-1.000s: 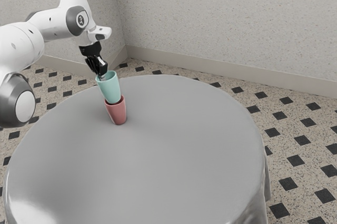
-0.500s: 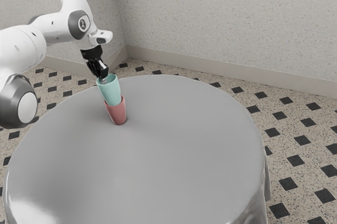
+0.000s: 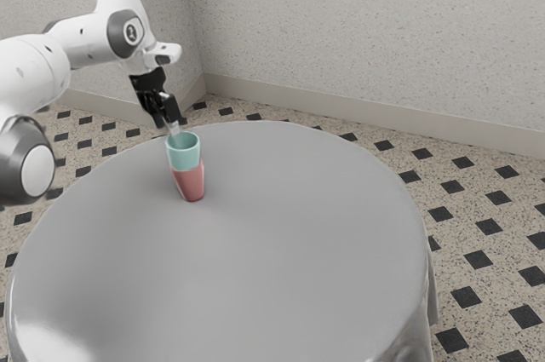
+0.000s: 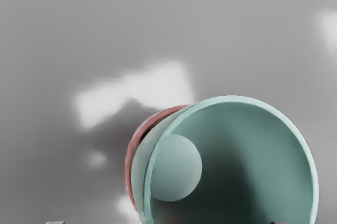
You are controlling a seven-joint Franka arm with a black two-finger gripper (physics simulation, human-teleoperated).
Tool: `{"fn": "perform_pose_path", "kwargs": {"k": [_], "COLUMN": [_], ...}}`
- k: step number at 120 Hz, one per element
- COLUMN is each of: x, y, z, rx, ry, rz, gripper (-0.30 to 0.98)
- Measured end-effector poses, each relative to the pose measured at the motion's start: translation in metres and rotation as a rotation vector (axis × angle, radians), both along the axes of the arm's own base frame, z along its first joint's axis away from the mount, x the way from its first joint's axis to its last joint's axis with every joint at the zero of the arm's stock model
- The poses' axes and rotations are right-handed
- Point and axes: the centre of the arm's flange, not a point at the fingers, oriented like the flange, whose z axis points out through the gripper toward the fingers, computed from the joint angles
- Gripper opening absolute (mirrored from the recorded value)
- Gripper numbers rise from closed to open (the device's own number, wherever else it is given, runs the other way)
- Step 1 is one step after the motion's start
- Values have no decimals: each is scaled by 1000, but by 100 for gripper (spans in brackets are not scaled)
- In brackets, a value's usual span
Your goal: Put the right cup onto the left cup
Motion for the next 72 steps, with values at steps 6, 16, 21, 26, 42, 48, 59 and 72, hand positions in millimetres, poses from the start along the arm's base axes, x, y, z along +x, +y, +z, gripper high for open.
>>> {"fn": "perform_pose_path", "kwargs": {"k": [6, 16, 21, 26, 42, 48, 59, 72], "x": [-3, -12, -20, -28, -50, -58, -79, -103], "y": [-7, -26, -36, -46, -82, -96, -126, -148], "z": [7, 26, 37, 52, 87, 98, 119, 136], "rx": [-1, -3, -7, -9, -14, 0, 45, 104], "ry": [-1, -5, -6, -16, -42, -47, -48, -43], "rz": [-7, -27, -37, -48, -91, -113, -148, -174], "gripper": [56, 60, 61, 63, 65, 66, 67, 68]}}
